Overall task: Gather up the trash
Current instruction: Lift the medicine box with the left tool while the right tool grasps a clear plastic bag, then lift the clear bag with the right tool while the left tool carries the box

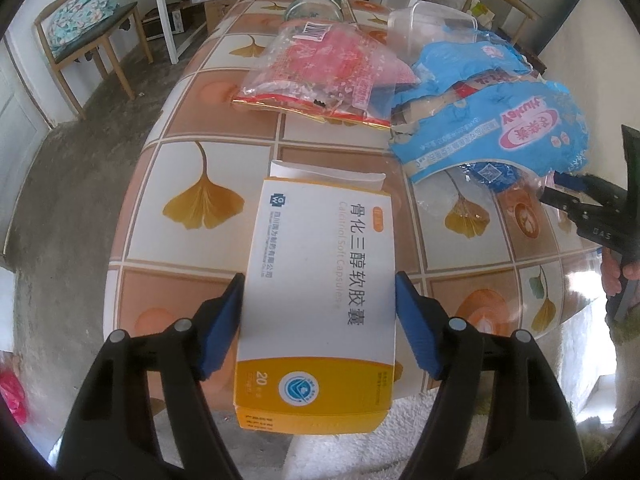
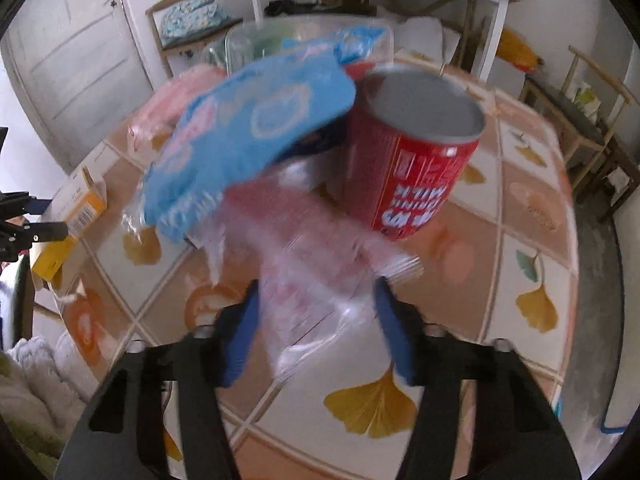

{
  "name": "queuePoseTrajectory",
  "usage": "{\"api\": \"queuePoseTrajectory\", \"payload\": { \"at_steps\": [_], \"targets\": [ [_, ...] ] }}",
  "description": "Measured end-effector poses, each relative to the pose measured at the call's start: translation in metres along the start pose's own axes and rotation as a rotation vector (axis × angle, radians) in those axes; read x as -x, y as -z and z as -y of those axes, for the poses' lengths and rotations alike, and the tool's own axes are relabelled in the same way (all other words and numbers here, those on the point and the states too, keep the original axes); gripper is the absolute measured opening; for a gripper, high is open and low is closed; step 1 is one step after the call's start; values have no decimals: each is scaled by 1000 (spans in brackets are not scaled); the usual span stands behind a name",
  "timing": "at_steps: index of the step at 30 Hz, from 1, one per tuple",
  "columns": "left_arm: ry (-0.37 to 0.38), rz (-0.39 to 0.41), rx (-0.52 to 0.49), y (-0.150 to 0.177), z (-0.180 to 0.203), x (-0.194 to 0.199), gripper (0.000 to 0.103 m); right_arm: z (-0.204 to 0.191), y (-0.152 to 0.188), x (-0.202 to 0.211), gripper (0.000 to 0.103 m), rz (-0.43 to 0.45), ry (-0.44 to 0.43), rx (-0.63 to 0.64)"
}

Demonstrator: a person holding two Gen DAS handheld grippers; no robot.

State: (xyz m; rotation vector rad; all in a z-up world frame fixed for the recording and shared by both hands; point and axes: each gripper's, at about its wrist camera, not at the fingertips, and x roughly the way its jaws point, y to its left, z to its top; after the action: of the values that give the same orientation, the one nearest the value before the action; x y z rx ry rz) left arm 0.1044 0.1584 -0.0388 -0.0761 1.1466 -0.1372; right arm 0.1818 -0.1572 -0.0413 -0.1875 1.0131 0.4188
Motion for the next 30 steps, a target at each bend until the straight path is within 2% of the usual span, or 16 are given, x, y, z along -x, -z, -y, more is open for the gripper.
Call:
{"api": "queuePoseTrajectory", "payload": {
  "at_steps": [5,14,16,18,21,24,28,30],
  "targets": [
    [16,-5,3,0,-1,0,69,-2,9,10,34,-6,-17,-30],
    [13,0,7,2,0,0,69,-6,50,41,34,-83,2,-182],
    [19,-2,8,2,0,0,70,-8,59,49,40,-79,-21,-190],
    [20,-4,4,2,1,0,70,-10,64,52,61,-83,-45,-168],
    [21,-8,2,1,1,0,70,-16,61,58,77,-58,-45,-95],
    [23,-10,6,1,1,-1,70,-18,50,56,83,-12,-73,-37],
    [24,-10,5,1,1,-1,70,-20,31,37,84,-9,-77,69],
    [26,-7,7,1,1,-1,70,-16,25,25,85,-26,-150,86]
  ]
}}
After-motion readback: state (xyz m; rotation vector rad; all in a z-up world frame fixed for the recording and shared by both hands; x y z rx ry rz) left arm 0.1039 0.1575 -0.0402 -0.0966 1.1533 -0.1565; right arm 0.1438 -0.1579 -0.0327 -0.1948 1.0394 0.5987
